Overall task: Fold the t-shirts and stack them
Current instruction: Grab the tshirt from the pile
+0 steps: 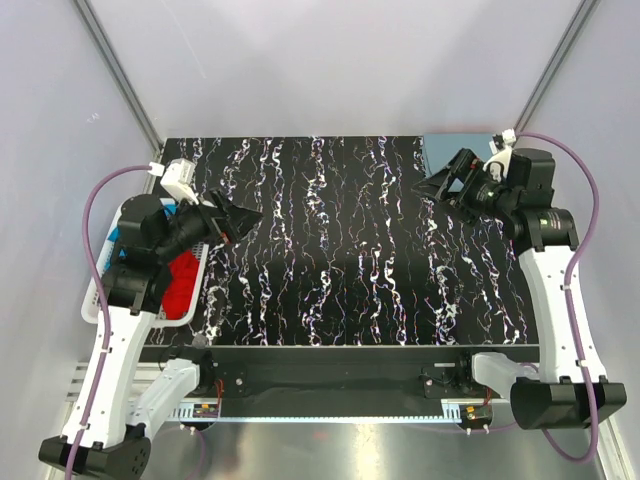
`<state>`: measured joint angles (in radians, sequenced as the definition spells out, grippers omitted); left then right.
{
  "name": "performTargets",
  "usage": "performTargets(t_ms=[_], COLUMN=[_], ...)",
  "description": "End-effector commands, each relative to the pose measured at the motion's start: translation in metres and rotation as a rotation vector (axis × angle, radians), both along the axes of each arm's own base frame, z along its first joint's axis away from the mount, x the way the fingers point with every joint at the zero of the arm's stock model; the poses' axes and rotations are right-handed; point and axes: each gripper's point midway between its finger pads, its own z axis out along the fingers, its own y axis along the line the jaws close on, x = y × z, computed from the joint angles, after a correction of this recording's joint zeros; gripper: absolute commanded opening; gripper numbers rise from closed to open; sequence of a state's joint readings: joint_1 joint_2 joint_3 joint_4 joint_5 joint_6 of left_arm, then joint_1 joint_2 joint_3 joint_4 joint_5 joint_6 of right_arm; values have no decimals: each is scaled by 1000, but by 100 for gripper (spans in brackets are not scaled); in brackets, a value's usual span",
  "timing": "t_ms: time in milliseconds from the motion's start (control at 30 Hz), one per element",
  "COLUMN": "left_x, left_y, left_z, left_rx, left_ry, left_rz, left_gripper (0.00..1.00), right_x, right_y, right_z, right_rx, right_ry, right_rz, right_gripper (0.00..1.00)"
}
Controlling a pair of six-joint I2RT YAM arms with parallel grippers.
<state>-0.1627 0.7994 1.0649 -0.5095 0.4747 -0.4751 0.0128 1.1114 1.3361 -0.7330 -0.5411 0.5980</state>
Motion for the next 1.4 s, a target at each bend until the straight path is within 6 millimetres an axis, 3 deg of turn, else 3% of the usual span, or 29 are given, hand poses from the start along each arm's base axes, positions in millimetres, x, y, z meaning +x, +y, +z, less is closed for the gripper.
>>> performTargets(t_ms=[0, 200, 267, 500, 633, 800, 833, 900, 933, 1000, 1100, 1333, 1367], left_x=[6, 17, 28, 60, 77, 109, 113, 118, 113, 109, 104, 109, 109], left_y=[12, 34, 47, 78, 108, 135, 151, 168, 191, 212, 247, 270, 272], left_z=[13, 6, -7, -21, -47, -63, -78, -80, -100, -108, -141, -196, -201], left_rx=[12, 47, 61, 1, -96, -145, -109, -94, -58, -58, -49, -78, -73], left_ry=[-53, -4, 76, 224, 362, 372, 419, 450, 517, 565, 635, 702, 713], left_rz=[76, 224, 323, 590, 831, 984, 1060, 1154, 1275, 1407, 1565, 1645, 1652], left_gripper=[99, 99, 99, 99, 97, 92, 92, 91, 91, 90, 88, 85, 81], right_x=[4, 12, 13, 9, 14, 15, 16, 18, 17, 19, 21, 27, 28], right_y=[2, -2, -7, -21, -14, 0, 5, 6, 8, 8, 8, 12, 12], right_z=[15, 10, 10, 1, -5, -25, -24, -32, -31, -30, -25, -25, -25], right_rx=[-7, -12, -20, -66, -34, 39, 56, 64, 66, 66, 72, 121, 122], right_ry=[-59, -2, 3, -10, -2, 19, 1, 27, 25, 23, -8, -36, -35], right_rz=[6, -28, -67, -142, -116, -51, -23, -17, -8, -5, -3, -7, -7], right_gripper=[100, 100, 100, 100, 100, 100, 100, 100, 100, 100, 100, 100, 100])
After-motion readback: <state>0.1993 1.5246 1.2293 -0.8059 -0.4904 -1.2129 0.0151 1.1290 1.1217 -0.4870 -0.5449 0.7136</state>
